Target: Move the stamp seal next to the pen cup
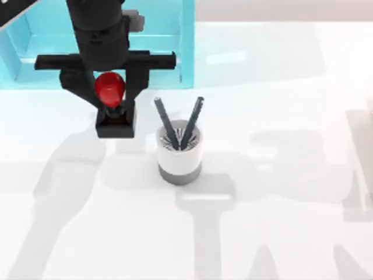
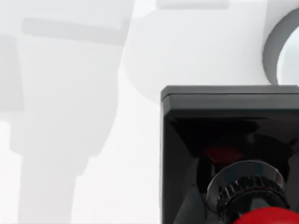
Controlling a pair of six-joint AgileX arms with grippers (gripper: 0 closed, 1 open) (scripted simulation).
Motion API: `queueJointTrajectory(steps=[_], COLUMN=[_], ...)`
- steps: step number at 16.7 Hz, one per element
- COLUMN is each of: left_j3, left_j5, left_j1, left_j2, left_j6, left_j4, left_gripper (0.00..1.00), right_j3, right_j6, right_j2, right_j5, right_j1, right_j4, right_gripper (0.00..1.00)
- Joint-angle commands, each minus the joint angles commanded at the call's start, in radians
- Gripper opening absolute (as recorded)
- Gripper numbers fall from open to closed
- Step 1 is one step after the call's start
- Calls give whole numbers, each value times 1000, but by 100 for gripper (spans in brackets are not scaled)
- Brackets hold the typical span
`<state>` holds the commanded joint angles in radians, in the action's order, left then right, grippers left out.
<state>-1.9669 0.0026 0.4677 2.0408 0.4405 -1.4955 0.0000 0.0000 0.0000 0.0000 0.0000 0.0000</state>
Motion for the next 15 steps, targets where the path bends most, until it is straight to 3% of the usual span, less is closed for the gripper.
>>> queueJointTrajectory(steps=[3,15], left_j3=[0,0], left_j5=[0,0], left_j1=[0,0], left_j2=[0,0], left_j6=[0,0], left_j4=[0,0], left_gripper=[0,90], right_j3=[0,0], right_j6=[0,0], right_j2=[0,0], right_j5=[0,0], right_j1=[0,0], right_j4=[0,0], right_gripper=[100,100])
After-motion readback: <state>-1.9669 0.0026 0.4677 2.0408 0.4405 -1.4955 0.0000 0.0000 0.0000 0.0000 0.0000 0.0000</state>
